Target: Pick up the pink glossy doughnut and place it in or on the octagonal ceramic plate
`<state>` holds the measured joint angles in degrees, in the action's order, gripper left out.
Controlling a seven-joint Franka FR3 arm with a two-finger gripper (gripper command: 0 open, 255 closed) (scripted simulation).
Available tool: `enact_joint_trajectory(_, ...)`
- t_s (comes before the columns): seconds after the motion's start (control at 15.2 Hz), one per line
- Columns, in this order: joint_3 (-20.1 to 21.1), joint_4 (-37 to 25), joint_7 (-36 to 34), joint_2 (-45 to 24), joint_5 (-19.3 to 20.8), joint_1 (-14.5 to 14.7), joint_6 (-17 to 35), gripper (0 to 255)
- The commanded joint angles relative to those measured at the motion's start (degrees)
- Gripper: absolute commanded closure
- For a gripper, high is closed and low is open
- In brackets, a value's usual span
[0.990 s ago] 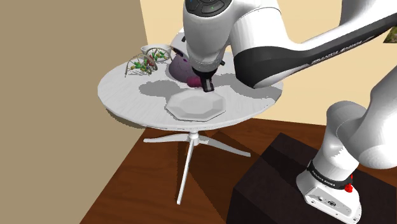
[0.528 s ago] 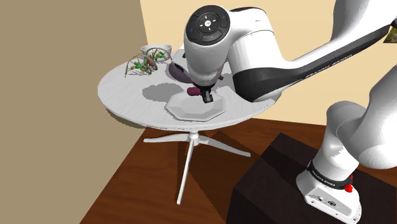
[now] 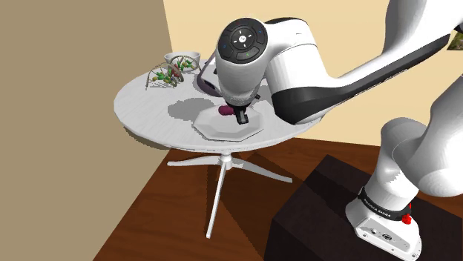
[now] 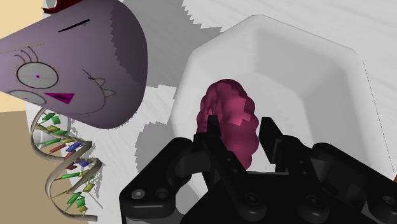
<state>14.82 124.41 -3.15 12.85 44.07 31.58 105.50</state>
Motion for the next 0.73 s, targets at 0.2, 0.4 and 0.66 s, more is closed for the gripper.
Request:
enact_joint_trajectory(0.2,0.0,0.0,0.0,0.0,0.0,0.0,0.0,0)
enact_joint_trajectory(0.4,0.0,0.0,0.0,0.0,0.0,0.0,0.0,0)
enact_joint_trajectory(0.66,2.6,-4.8,0.8,0.4,-2.3,1.9,-6.6,0)
